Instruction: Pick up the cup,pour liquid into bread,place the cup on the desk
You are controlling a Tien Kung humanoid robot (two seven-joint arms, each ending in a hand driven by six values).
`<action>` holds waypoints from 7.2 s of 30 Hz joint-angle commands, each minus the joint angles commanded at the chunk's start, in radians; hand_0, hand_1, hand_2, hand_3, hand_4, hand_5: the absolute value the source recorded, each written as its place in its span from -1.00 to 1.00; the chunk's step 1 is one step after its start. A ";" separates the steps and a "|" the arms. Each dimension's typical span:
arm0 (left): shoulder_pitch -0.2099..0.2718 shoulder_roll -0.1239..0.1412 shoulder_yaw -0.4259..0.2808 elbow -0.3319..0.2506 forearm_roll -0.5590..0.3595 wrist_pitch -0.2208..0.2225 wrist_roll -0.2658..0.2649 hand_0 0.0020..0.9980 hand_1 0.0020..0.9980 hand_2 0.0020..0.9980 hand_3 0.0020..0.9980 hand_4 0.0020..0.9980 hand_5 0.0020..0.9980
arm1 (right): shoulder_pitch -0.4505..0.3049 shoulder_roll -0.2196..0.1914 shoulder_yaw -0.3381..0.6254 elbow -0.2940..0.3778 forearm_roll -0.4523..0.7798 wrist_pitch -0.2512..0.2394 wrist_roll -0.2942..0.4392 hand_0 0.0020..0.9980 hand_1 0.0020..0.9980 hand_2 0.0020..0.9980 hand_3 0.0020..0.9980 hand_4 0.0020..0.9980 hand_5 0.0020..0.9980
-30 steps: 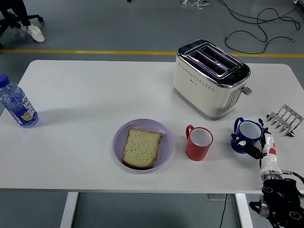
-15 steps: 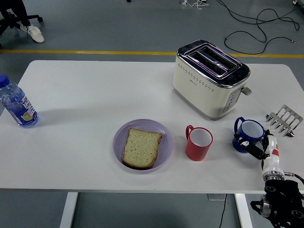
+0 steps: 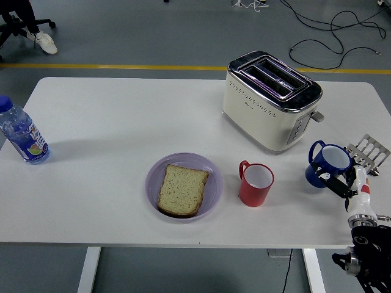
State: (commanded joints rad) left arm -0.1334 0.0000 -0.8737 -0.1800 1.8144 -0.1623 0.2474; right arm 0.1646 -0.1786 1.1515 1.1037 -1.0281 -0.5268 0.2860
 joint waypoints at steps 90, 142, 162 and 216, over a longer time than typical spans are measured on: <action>0.003 0.005 0.059 0.000 -0.082 -0.007 -0.001 0.30 0.37 0.41 0.18 -0.40 0.79 | 0.759 -0.092 -0.849 0.188 -0.971 0.155 -0.553 -0.24 -0.30 -0.04 0.07 0.25 -1.00; 0.005 0.003 0.042 0.000 -0.066 -0.017 0.001 0.30 0.37 0.41 0.18 -0.40 0.80 | 0.853 -0.166 -0.975 0.298 -0.909 0.091 -0.704 -0.22 -0.19 0.05 0.09 0.22 -1.00; 0.007 0.004 0.024 0.000 -0.043 -0.012 0.002 0.30 0.37 0.41 0.18 -0.40 0.79 | 0.531 -0.271 -0.441 0.573 -0.312 0.080 -0.765 -0.25 -0.19 0.05 0.09 0.22 -1.00; -0.002 0.009 -0.003 0.000 0.013 -0.008 0.003 0.30 0.37 0.41 0.18 -0.40 0.80 | -0.059 -0.065 0.007 0.159 -0.280 -0.105 -0.070 -0.21 -0.21 0.04 0.09 0.13 -1.00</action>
State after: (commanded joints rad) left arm -0.1352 0.0094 -0.8764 -0.1800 1.8272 -0.1701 0.2499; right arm 0.1058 -0.2434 1.1582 1.2629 -1.3078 -0.6318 0.2160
